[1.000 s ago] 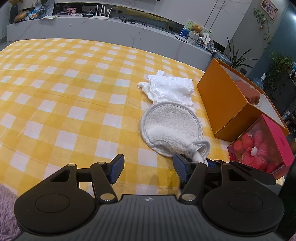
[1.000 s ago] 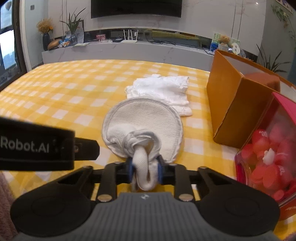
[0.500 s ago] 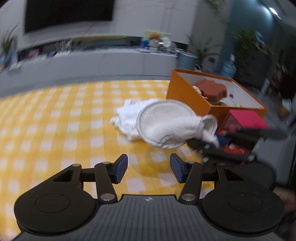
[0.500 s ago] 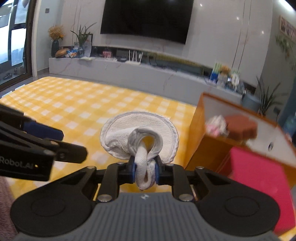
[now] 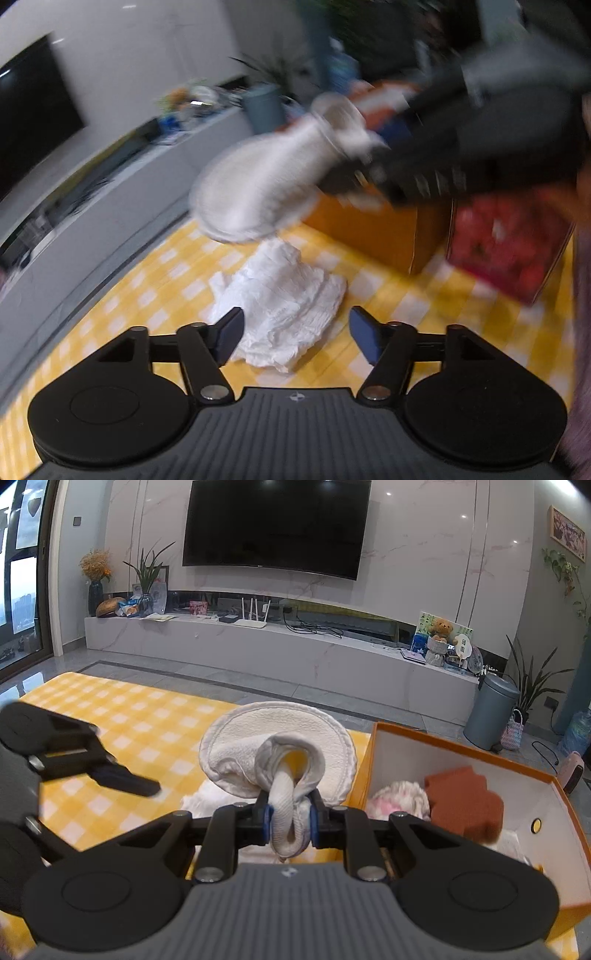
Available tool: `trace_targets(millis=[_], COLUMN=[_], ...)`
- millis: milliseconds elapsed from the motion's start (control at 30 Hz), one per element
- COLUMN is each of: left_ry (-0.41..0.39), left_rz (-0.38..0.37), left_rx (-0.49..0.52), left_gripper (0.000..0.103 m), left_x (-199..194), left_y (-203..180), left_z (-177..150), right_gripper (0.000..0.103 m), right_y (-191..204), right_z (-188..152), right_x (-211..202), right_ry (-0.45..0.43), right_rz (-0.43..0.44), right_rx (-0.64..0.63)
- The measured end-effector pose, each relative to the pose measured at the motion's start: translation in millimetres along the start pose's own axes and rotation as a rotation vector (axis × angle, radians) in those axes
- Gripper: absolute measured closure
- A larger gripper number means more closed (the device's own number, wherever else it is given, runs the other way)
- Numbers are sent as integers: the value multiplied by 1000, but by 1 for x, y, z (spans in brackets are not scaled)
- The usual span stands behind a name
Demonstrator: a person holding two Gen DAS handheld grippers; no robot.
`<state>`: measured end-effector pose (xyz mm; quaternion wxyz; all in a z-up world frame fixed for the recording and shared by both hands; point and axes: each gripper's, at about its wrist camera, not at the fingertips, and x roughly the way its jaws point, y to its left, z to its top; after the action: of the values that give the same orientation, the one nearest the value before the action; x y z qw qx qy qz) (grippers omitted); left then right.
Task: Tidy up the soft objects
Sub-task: 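Lift the white pad with the right gripper while the left gripper grasps the crumpled white cloth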
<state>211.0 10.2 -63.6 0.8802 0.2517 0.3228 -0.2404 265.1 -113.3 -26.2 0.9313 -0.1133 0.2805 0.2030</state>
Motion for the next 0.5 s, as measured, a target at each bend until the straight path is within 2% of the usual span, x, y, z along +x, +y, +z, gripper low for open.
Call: trace_targets(millis=[33,133,333,500], left_ry=[9,39,97,153], left_rz=[-16,-13,-37,-74], left_rx=[26,55,0,-32], left_gripper=[15,13,13,13], left_x=[9,36,77,94], left_y=[2,15,45,61], left_z=[-2,-6,-8,-12], right_gripper=[85,85,84,84], right_y=[-2,-7,-14,-21], right_z=[1,1,6,8], right_x=[4,14,34,43], right_ry=[3,19,41,61], right_rz=[-2,4,-14,-4], right_rx=[2,16,28,44])
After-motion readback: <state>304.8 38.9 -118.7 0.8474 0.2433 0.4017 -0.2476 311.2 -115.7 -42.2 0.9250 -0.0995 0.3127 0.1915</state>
